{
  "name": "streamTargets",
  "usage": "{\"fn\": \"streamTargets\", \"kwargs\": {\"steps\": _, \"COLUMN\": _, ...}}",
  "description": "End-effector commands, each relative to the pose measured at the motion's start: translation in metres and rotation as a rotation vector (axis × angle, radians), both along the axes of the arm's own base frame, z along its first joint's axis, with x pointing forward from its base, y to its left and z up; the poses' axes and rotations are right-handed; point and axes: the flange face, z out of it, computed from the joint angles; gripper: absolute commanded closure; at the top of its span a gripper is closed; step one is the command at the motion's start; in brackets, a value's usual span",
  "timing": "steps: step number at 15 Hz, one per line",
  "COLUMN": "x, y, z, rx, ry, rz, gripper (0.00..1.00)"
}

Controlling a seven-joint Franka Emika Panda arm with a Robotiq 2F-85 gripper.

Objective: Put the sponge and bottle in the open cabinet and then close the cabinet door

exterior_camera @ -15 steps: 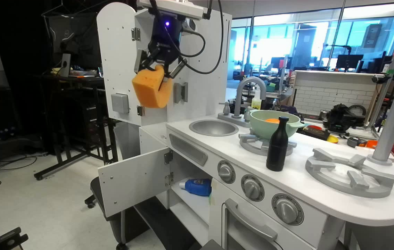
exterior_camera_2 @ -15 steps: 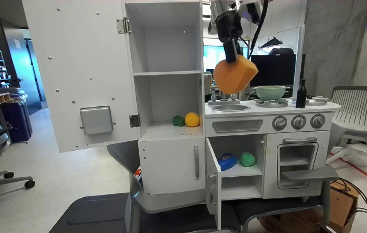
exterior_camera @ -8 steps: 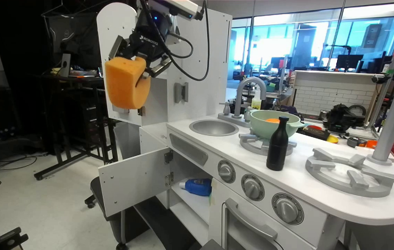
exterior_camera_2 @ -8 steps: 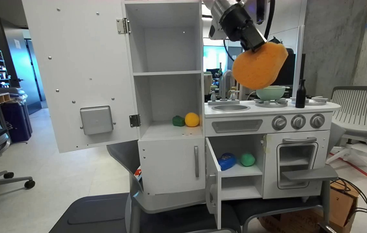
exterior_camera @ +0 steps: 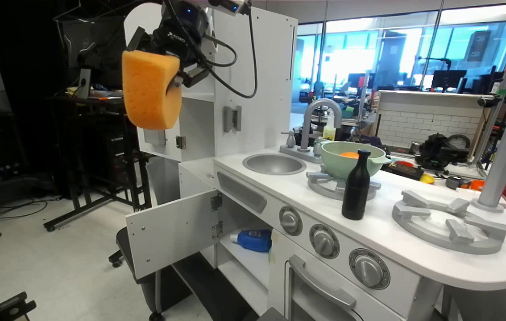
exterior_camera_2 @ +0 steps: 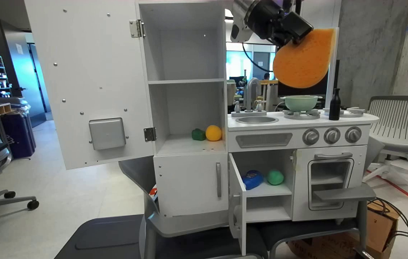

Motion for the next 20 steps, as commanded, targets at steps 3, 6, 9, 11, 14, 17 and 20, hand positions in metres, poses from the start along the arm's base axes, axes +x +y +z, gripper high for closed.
{"fn": "streamTargets", "kwargs": {"steps": 3, "x": -0.029, "y": 0.018, "z": 0.002, "rx": -0.179, "ry": 0.040, "rz": 0.062, "gripper": 1.00}}
{"fn": "streamTargets", "kwargs": {"steps": 6, "x": -0.046, "y": 0.028, "z": -0.001, "rx": -0.244, "ry": 0.039, "rz": 0.084, "gripper": 1.00}}
{"fn": "streamTargets", "kwargs": {"steps": 9, "x": -0.066, "y": 0.033, "z": -0.003, "rx": -0.285, "ry": 0.028, "rz": 0.104, "gripper": 1.00}}
{"fn": "streamTargets", "kwargs": {"steps": 11, "x": -0.081, "y": 0.034, "z": -0.004, "rx": -0.301, "ry": 0.024, "rz": 0.107, "gripper": 1.00}}
{"fn": "streamTargets", "kwargs": {"steps": 14, "x": -0.108, "y": 0.036, "z": -0.003, "rx": -0.334, "ry": 0.017, "rz": 0.114, "gripper": 1.00}}
{"fn": "streamTargets", "kwargs": {"steps": 17, "x": -0.140, "y": 0.034, "z": -0.002, "rx": -0.366, "ry": 0.014, "rz": 0.106, "gripper": 1.00}}
{"fn": "streamTargets", "kwargs": {"steps": 20, "x": -0.171, "y": 0.026, "z": -0.003, "rx": -0.395, "ry": -0.038, "rz": 0.063, "gripper": 1.00}}
